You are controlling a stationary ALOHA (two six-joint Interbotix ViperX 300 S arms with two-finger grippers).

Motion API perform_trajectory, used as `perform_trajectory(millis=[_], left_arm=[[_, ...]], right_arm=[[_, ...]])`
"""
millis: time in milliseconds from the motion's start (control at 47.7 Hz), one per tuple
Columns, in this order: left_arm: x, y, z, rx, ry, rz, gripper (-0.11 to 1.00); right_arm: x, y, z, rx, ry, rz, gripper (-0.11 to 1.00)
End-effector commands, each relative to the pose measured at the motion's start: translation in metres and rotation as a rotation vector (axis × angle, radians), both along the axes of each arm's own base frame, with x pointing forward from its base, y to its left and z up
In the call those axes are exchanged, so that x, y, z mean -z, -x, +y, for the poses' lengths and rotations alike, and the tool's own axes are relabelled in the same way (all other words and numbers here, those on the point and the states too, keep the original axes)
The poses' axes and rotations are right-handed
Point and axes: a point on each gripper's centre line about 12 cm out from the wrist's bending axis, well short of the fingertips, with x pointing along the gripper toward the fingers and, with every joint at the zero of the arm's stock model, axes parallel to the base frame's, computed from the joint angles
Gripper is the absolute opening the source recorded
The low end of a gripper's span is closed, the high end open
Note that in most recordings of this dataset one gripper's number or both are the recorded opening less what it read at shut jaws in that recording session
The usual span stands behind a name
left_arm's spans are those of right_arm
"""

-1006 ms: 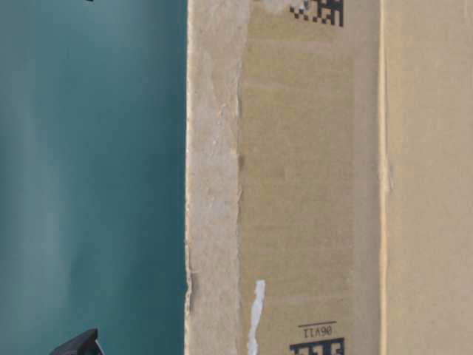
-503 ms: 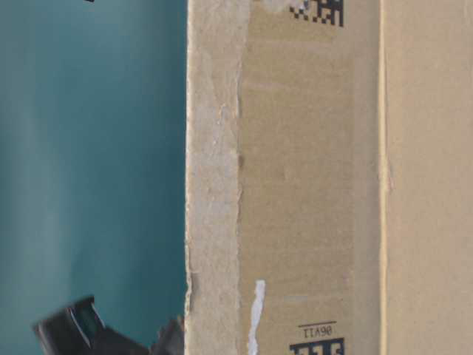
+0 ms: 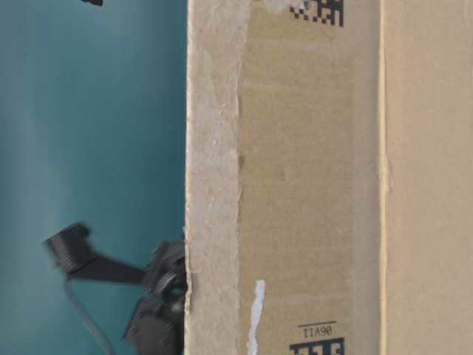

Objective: Close the cardboard box.

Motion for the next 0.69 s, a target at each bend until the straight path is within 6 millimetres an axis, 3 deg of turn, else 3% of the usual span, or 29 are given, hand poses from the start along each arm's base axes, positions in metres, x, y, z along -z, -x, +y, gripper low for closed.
perform_trajectory(millis=[0, 168, 503, 671], left_arm=[[-0.003, -0.007, 0.01, -0.017, -0.009, -0.02, 0.0], [0.011, -0.012, 0.012, -0.019, -0.006, -0.003, 0.0], [0.011, -0.012, 0.012, -0.021, -0.015, -0.041, 0.0], [0.012, -0.011, 0.012, -0.022, -0.011, -0.037, 0.0]], right_arm=[[-0.009, -0.005, 0.0, 0.005, -0.006, -0.032, 0.0], [-0.009, -0.005, 0.0, 0.003, -0.006, -0.032, 0.0], [-0.009, -0.005, 0.003, -0.004, -0.006, -0.032, 0.0], [-0.019, -0.004, 0.006, -0.015, -0.009, -0.054, 0.0]])
